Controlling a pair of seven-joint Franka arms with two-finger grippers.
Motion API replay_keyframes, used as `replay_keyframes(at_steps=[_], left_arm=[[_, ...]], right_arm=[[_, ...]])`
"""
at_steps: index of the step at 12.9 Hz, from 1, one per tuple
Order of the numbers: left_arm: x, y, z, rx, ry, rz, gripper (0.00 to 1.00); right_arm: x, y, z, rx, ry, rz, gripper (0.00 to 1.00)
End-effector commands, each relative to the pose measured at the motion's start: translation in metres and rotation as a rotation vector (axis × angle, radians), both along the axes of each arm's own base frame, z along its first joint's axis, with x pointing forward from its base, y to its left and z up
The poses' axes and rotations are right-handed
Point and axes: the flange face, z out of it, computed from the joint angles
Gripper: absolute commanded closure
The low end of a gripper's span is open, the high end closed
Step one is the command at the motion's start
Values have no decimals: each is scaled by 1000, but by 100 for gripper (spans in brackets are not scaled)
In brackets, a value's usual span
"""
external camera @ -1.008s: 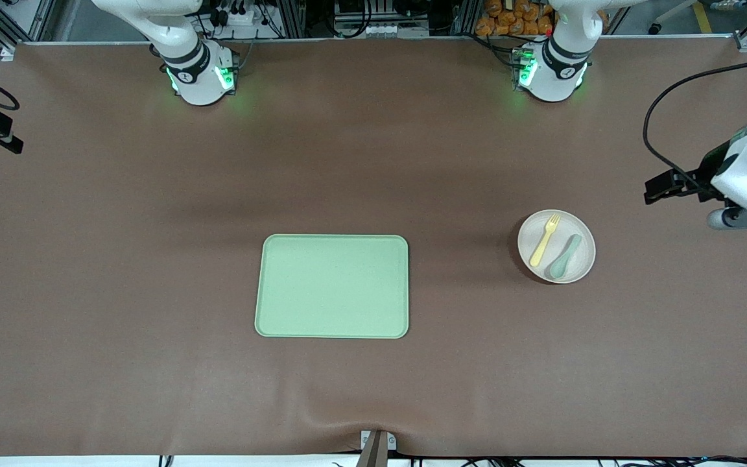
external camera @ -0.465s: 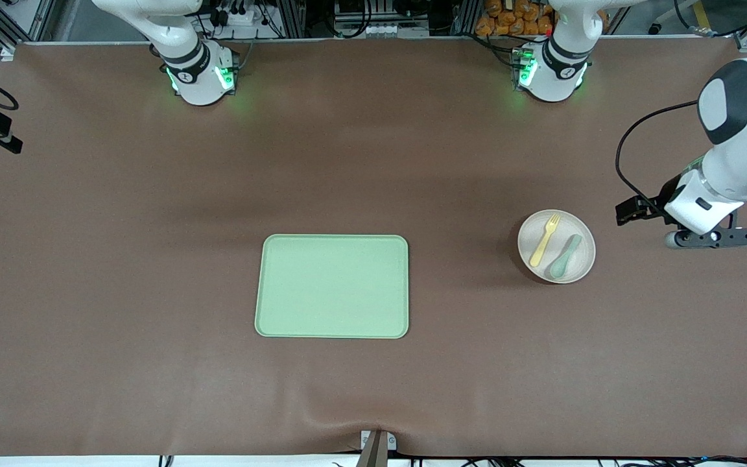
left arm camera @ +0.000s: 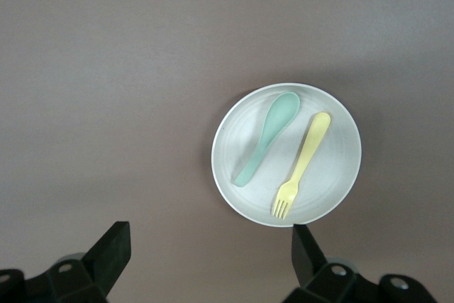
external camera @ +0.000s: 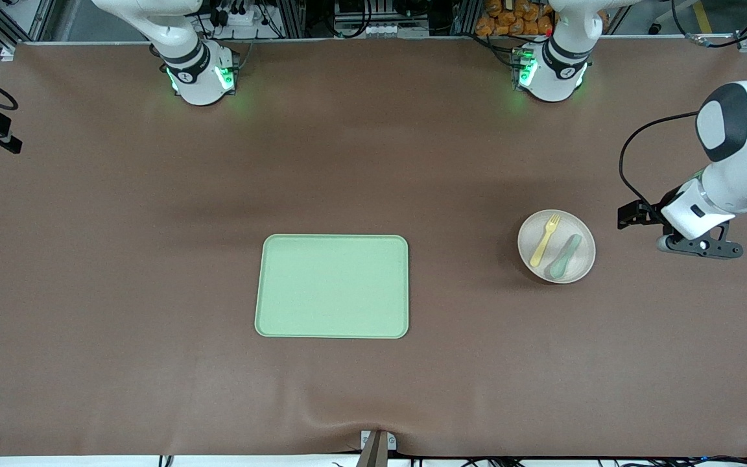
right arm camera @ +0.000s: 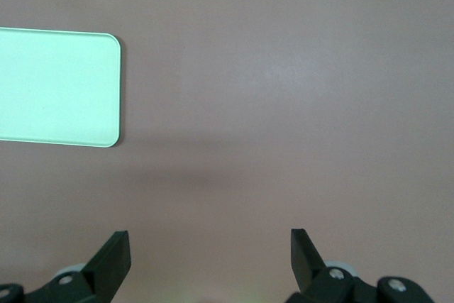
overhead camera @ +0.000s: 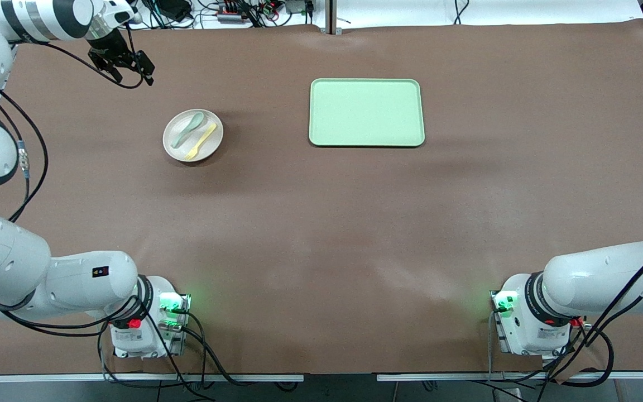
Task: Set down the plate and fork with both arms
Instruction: 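Move the left gripper down to the rim of the white plate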
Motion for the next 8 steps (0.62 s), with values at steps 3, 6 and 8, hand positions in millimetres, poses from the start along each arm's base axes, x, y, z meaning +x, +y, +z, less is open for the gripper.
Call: replay_keyframes(at_steps=[3,6,8], left_arm=[[9,-6,-33,-55,7,-43,0],[17,24,-79,-76,9,-93,0],[23,31,-109,-100,-8,-149,0]], right_arm=[[2,-1,5,10,-4,7,0],[2,0,5,10,-4,9,0],[3,3,5,11,-6,12,0]])
